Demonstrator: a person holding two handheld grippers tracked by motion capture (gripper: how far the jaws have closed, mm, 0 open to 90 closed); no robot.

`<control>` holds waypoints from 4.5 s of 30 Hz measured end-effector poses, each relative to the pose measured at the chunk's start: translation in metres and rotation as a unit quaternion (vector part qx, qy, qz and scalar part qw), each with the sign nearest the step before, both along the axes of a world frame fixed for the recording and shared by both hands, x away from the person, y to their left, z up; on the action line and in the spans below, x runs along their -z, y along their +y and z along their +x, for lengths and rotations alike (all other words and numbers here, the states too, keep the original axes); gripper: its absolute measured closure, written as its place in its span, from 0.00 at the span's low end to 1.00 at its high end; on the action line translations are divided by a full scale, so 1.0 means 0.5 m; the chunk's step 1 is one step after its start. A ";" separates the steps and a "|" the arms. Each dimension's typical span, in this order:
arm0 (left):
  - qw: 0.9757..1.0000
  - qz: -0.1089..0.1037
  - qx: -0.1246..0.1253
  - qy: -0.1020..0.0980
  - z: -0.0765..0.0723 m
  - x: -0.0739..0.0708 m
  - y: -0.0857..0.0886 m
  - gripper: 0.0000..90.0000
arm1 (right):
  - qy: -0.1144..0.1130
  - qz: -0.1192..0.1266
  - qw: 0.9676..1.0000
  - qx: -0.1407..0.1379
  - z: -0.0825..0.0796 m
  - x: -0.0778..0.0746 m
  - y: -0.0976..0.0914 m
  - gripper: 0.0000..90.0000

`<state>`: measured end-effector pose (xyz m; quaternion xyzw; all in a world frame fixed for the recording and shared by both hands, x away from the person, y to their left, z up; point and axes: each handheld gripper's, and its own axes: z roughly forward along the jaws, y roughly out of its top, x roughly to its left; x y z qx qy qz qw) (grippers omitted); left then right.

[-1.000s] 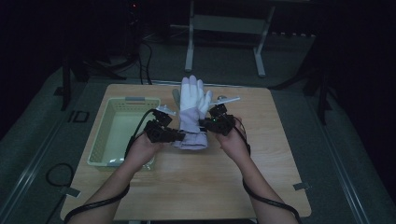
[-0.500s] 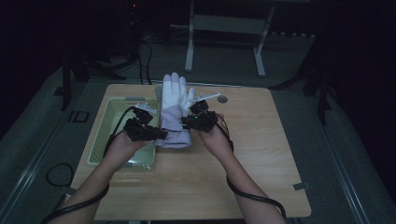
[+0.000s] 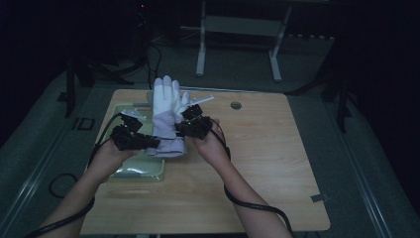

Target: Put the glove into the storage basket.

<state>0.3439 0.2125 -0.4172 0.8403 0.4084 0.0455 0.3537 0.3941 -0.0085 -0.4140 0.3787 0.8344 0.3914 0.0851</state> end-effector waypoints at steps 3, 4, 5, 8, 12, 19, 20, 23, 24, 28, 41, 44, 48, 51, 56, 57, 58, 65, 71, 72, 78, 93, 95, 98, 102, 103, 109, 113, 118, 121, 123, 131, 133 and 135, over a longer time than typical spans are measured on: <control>1.000 0.007 -0.007 -0.001 -0.005 0.001 0.023 0.83 | 0.000 -0.002 1.000 -0.006 -0.001 0.001 0.025 0.90; 1.000 0.007 -0.009 0.001 -0.006 0.002 0.031 0.83 | 0.000 -0.003 1.000 -0.007 -0.001 0.001 0.036 0.90; 1.000 0.010 -0.011 0.001 -0.007 0.002 0.039 0.83 | 0.002 -0.003 1.000 -0.008 -0.001 0.002 0.045 0.90; 1.000 0.013 -0.015 0.006 -0.011 0.005 0.063 0.83 | 0.004 -0.004 1.000 -0.013 -0.001 0.006 0.069 0.90; 1.000 0.017 -0.022 0.013 -0.017 0.011 0.088 0.83 | 0.008 -0.006 1.000 -0.021 -0.002 0.016 0.103 0.90; 0.999 0.028 -0.029 0.024 -0.023 0.022 0.133 0.83 | 0.021 -0.001 0.999 -0.026 -0.004 0.035 0.151 0.90; 0.999 0.027 -0.029 0.026 -0.023 0.024 0.136 0.83 | 0.022 -0.001 0.999 -0.029 -0.004 0.039 0.157 0.90; 0.999 0.029 -0.026 0.036 -0.021 0.041 0.141 0.83 | 0.026 -0.005 0.999 -0.032 -0.003 0.052 0.166 0.90; 0.998 0.032 -0.024 0.039 -0.019 0.048 0.142 0.83 | 0.030 -0.008 0.999 -0.031 -0.002 0.059 0.169 0.90; 0.998 0.032 -0.024 0.054 -0.011 0.081 0.143 0.83 | 0.042 -0.020 0.999 -0.029 0.001 0.089 0.175 0.90; 0.994 0.033 -0.027 0.102 0.003 0.166 0.136 0.83 | 0.086 -0.074 0.993 -0.027 0.015 0.170 0.196 0.90; 0.992 0.038 -0.027 0.114 0.005 0.180 0.134 0.82 | 0.095 -0.092 0.991 -0.030 0.017 0.181 0.202 0.89; 0.990 0.052 -0.027 0.131 0.007 0.193 0.130 0.80 | 0.099 -0.113 0.988 -0.038 0.017 0.192 0.211 0.87; 0.988 0.065 -0.030 0.139 0.010 0.196 0.130 0.75 | 0.097 -0.121 0.987 -0.036 0.015 0.192 0.220 0.81; 0.987 0.075 -0.039 0.135 0.010 0.195 0.127 0.64 | 0.080 -0.115 0.990 -0.037 0.018 0.179 0.217 0.65; 0.988 0.079 -0.048 0.123 0.008 0.193 0.127 0.58 | 0.075 -0.111 0.990 -0.038 0.018 0.176 0.216 0.57; 0.989 0.086 -0.058 0.108 0.005 0.189 0.128 0.53 | 0.065 -0.107 0.991 -0.040 0.018 0.171 0.214 0.53; 0.994 0.059 -0.066 0.061 -0.012 0.165 0.131 0.17 | 0.043 -0.083 0.994 -0.064 0.018 0.138 0.187 0.29; 0.996 0.028 -0.082 0.003 -0.029 0.146 0.118 0.03 | 0.027 -0.066 0.995 -0.076 0.016 0.116 0.159 0.19; 0.996 0.019 -0.083 -0.005 -0.032 0.144 0.115 0.02 | 0.025 -0.063 0.995 -0.079 0.014 0.113 0.155 0.17; 0.994 -0.020 -0.091 -0.056 -0.047 0.126 0.095 0.02 | 0.005 -0.054 0.995 -0.088 0.007 0.100 0.130 0.16; 0.994 -0.030 -0.055 -0.088 -0.063 0.119 0.013 0.02 | -0.016 -0.050 0.996 -0.073 0.010 0.087 0.049 0.16; 0.994 -0.033 -0.049 -0.091 -0.065 0.118 0.000 0.02 | -0.018 -0.050 0.996 -0.070 0.010 0.086 0.036 0.16; 0.994 -0.041 -0.043 -0.096 -0.066 0.116 -0.018 0.02 | -0.019 -0.050 0.997 -0.064 0.009 0.084 0.015 0.16; 0.993 -0.045 -0.040 -0.102 -0.067 0.112 -0.042 0.02 | -0.020 -0.052 0.997 -0.056 0.011 0.085 -0.013 0.16; 0.993 -0.044 -0.034 -0.105 -0.068 0.111 -0.049 0.02 | -0.021 -0.053 0.997 -0.056 0.012 0.086 -0.020 0.16; 0.992 -0.049 -0.017 -0.111 -0.072 0.117 -0.091 0.02 | -0.016 -0.057 0.997 -0.046 0.010 0.097 -0.061 0.16; 0.992 -0.046 -0.003 -0.115 -0.076 0.122 -0.117 0.02 | -0.019 -0.059 0.997 -0.044 0.006 0.103 -0.084 0.16; 0.991 -0.049 0.010 -0.123 -0.080 0.122 -0.141 0.02 | -0.018 -0.059 0.997 -0.038 0.000 0.110 -0.112 0.16; 0.991 -0.050 0.022 -0.121 -0.083 0.125 -0.160 0.02 | -0.017 -0.058 0.998 -0.035 -0.004 0.116 -0.133 0.16; 0.991 -0.053 0.028 -0.120 -0.085 0.129 -0.169 0.02 | -0.017 -0.060 0.997 -0.033 -0.007 0.121 -0.145 0.16; 0.991 -0.056 0.045 -0.117 -0.092 0.144 -0.204 0.02 | -0.012 -0.057 0.998 -0.024 -0.015 0.139 -0.188 0.16; 0.990 -0.054 0.050 -0.117 -0.094 0.148 -0.212 0.02 | -0.012 -0.056 0.998 -0.022 -0.016 0.145 -0.199 0.16; 0.990 -0.058 0.054 -0.115 -0.095 0.153 -0.220 0.02 | -0.011 -0.055 0.998 -0.020 -0.018 0.152 -0.209 0.16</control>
